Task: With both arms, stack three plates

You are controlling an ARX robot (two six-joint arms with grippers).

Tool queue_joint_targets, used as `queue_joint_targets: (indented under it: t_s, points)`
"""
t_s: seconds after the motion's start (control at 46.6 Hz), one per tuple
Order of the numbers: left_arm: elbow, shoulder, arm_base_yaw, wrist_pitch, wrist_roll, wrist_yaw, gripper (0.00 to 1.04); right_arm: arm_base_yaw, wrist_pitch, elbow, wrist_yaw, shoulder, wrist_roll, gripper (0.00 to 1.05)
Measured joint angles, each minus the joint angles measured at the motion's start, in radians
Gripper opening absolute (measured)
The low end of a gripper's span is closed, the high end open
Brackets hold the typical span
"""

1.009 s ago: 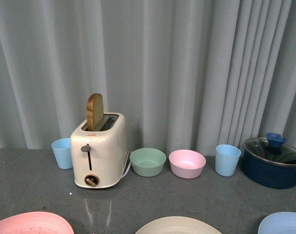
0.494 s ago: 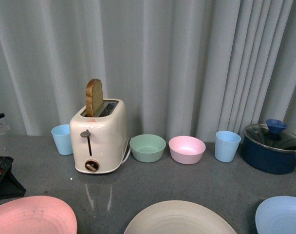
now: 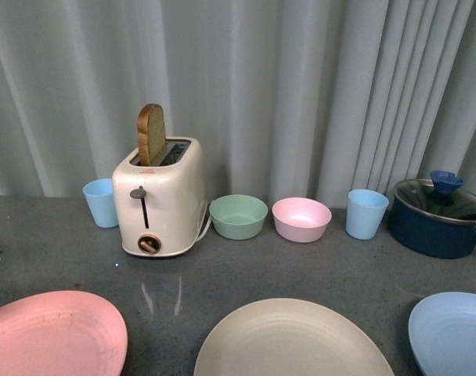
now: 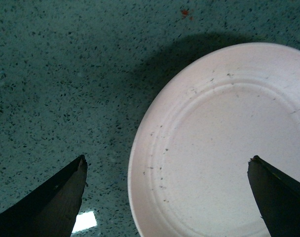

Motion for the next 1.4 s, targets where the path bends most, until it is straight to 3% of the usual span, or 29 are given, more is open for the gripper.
queue_joint_targets:
  t_s: [0.258,1.331,1.395]
  points:
    - [0.001,0.074,0.043,0.016,0.075,-0.012,0.98,0.000,0.000,0.000,0.000,0.000,0.000,0.97]
    - [0.049,0.201,0.028,0.080,0.143,-0.053,0.98,0.000,0.000,0.000,0.000,0.000,0.000,0.97]
    - [0.049,0.206,0.028,0.083,0.150,-0.056,0.94,0.000,0.000,0.000,0.000,0.000,0.000,0.97]
